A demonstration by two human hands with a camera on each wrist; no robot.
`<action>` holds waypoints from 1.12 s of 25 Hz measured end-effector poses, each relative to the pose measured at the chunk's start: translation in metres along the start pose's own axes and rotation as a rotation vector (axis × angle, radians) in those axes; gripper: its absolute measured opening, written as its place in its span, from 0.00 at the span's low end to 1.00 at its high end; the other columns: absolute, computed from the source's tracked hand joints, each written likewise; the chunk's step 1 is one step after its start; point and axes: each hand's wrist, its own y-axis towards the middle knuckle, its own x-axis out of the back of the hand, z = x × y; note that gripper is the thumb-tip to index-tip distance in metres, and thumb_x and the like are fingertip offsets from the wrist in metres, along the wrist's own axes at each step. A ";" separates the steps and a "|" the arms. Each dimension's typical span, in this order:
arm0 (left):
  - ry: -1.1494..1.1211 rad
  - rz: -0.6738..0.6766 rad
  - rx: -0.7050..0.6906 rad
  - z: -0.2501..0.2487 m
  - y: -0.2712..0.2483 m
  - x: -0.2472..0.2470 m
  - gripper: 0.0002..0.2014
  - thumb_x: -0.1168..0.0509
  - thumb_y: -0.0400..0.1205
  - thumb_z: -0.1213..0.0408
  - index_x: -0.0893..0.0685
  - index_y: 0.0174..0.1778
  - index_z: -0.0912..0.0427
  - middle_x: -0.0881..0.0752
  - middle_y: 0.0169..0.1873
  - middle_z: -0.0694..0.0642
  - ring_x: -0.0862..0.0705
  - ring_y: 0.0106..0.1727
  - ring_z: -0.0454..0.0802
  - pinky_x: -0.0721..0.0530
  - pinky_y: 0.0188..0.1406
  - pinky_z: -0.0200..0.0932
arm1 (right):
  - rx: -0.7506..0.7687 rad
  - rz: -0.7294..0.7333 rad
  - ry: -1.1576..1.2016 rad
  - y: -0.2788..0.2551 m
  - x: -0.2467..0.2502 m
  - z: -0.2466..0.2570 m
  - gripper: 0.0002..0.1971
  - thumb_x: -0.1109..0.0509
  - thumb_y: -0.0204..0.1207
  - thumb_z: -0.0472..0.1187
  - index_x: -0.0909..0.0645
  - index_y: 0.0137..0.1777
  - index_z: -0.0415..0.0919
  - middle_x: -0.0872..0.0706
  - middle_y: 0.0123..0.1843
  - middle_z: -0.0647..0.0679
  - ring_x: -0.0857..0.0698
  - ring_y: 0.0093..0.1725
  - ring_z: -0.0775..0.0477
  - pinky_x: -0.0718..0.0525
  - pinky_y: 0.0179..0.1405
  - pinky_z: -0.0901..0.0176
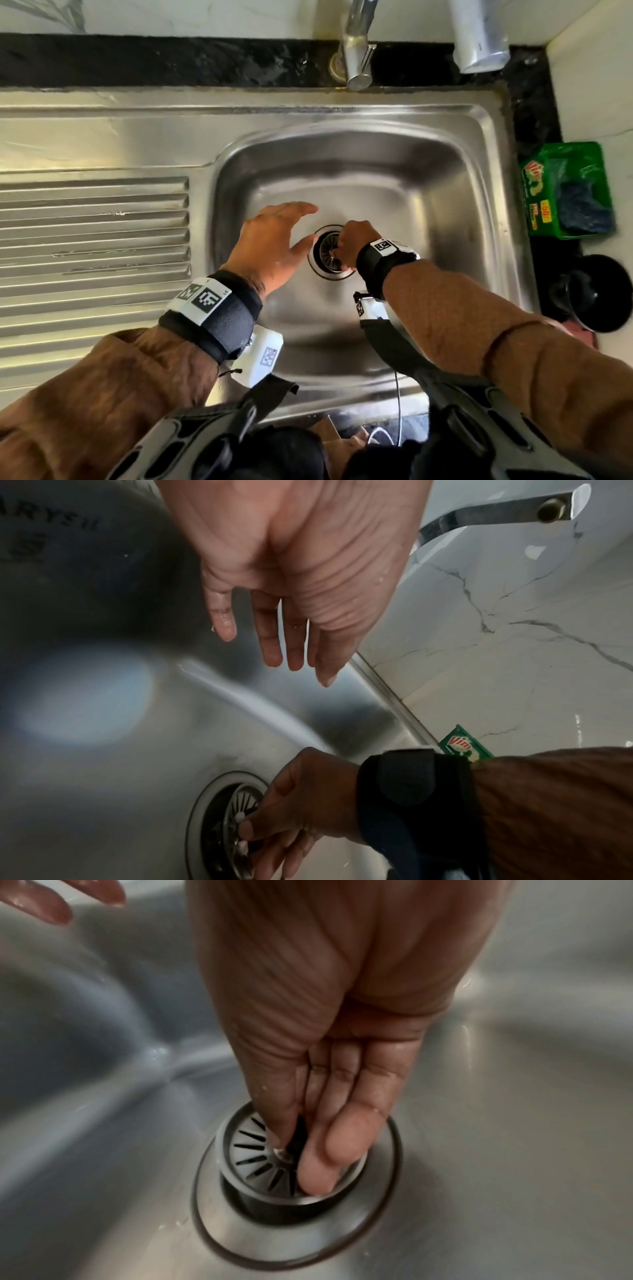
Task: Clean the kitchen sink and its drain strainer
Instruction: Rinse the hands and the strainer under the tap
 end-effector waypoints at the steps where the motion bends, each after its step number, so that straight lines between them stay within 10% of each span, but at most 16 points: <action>1: -0.008 0.000 0.002 0.001 0.002 -0.002 0.21 0.31 0.80 0.54 0.21 0.70 0.41 0.17 0.65 0.42 0.20 0.65 0.45 0.22 0.69 0.54 | 0.000 0.002 -0.005 0.001 -0.002 0.002 0.18 0.25 0.73 0.53 0.26 0.32 0.44 0.10 0.46 0.41 0.13 0.43 0.39 0.19 0.38 0.56; 6: -0.015 0.014 0.017 0.007 0.006 -0.009 0.20 0.32 0.81 0.53 0.22 0.70 0.40 0.17 0.65 0.40 0.21 0.67 0.44 0.23 0.71 0.54 | -0.021 -0.077 0.002 0.001 -0.010 0.010 0.14 0.29 0.78 0.43 0.18 0.59 0.37 0.14 0.57 0.38 0.12 0.55 0.34 0.18 0.42 0.53; 28: 0.045 0.041 0.009 0.005 0.000 -0.014 0.20 0.34 0.82 0.53 0.23 0.71 0.40 0.17 0.65 0.40 0.22 0.67 0.43 0.25 0.72 0.52 | -0.178 -0.005 0.352 0.020 -0.018 0.002 0.27 0.14 0.64 0.51 0.20 0.58 0.40 0.12 0.53 0.44 0.10 0.50 0.39 0.10 0.50 0.49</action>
